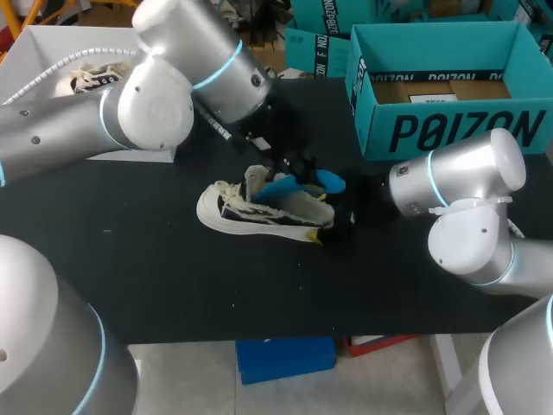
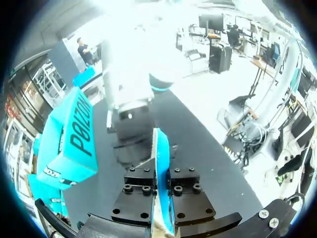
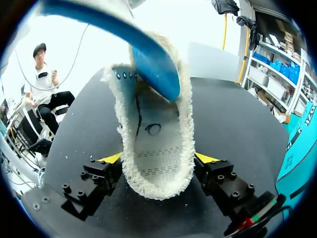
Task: Take the shoe out of the shoebox, open the shoe tongue, remove and reinsert the insole, then place the shoe into the shoebox
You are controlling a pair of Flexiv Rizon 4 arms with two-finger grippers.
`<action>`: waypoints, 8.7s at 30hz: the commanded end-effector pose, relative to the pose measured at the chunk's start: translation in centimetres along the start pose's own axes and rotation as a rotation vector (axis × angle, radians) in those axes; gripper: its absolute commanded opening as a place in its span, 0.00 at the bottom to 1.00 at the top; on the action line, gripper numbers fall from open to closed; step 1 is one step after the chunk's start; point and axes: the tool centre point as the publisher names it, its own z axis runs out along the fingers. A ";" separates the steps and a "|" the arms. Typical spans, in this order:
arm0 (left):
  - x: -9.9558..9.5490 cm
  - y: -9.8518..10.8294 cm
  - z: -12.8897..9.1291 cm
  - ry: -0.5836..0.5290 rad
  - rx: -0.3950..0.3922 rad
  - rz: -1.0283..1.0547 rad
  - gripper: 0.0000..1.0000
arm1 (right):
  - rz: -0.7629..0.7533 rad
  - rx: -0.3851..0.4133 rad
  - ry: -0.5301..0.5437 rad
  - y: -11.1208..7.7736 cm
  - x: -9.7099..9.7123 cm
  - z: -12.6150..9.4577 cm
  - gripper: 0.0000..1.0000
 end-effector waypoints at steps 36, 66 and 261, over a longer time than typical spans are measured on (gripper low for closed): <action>4.1 -9.7 -8.0 0.007 0.670 -0.155 0.00 | 0.001 0.001 -0.003 -0.2 0.0 0.3 0.00; 8.1 -13.6 -15.8 -0.121 1.045 -0.634 0.00 | 0.001 0.001 -0.003 -0.2 0.0 0.3 0.00; 8.0 -15.2 -18.2 -0.170 1.093 -0.657 0.00 | -0.114 -0.021 -0.044 -4.7 -1.9 -5.4 1.00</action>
